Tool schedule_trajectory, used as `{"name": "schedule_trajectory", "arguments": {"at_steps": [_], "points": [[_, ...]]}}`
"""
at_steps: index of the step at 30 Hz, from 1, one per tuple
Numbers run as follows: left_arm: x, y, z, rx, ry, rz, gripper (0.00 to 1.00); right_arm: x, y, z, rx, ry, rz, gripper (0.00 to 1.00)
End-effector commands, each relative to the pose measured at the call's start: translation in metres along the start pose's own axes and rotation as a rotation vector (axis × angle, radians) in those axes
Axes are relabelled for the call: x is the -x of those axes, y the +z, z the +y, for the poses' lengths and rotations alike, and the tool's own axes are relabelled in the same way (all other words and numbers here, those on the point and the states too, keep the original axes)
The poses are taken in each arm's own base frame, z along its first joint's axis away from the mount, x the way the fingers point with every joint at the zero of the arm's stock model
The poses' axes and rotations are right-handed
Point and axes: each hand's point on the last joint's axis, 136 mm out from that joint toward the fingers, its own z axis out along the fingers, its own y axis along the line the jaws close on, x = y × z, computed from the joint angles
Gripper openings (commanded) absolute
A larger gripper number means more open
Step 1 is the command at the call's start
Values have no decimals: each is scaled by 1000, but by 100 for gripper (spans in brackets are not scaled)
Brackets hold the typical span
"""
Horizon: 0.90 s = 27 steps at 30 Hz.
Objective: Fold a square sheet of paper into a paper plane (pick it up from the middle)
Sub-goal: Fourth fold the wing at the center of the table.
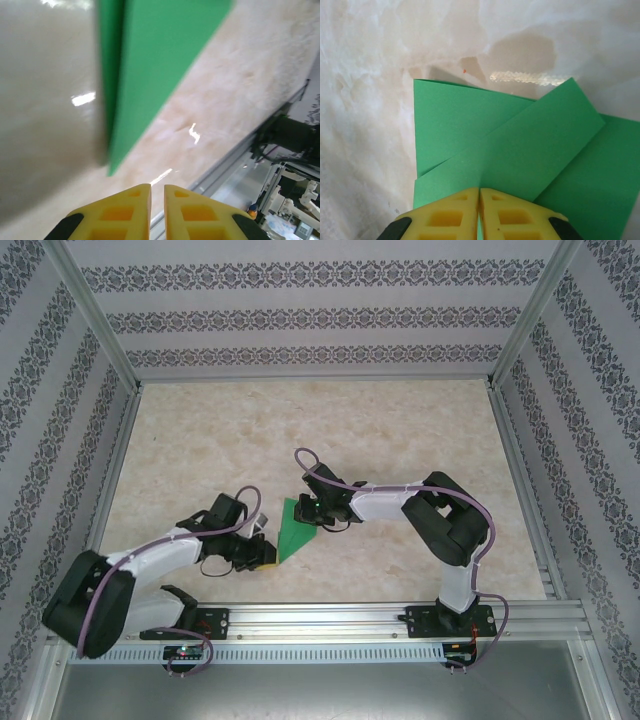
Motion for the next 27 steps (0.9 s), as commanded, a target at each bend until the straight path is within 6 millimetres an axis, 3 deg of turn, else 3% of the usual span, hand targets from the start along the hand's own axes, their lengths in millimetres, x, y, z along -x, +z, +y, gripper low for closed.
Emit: {"name": "schedule_trajectory", "arguments": {"at_steps": [1, 7, 10, 16, 22, 27], "points": [[26, -15, -37, -34, 86, -83, 16, -9, 14, -33, -120, 11, 14, 11], [75, 4, -46, -11, 117, -131, 14, -10, 18, -33, -105, 27, 14, 11], [86, 23, -48, -63, 90, -94, 14, -9, 21, -33, -98, 36, 15, 11], [85, 45, -20, -14, 43, -45, 14, -10, 23, -35, -105, 42, 15, 12], [70, 43, -9, 7, 30, -30, 14, -10, 16, -34, -122, 27, 19, 11], [59, 29, -34, -91, 63, -15, 19, -2, -1, -19, -105, -8, 1, 12]]}}
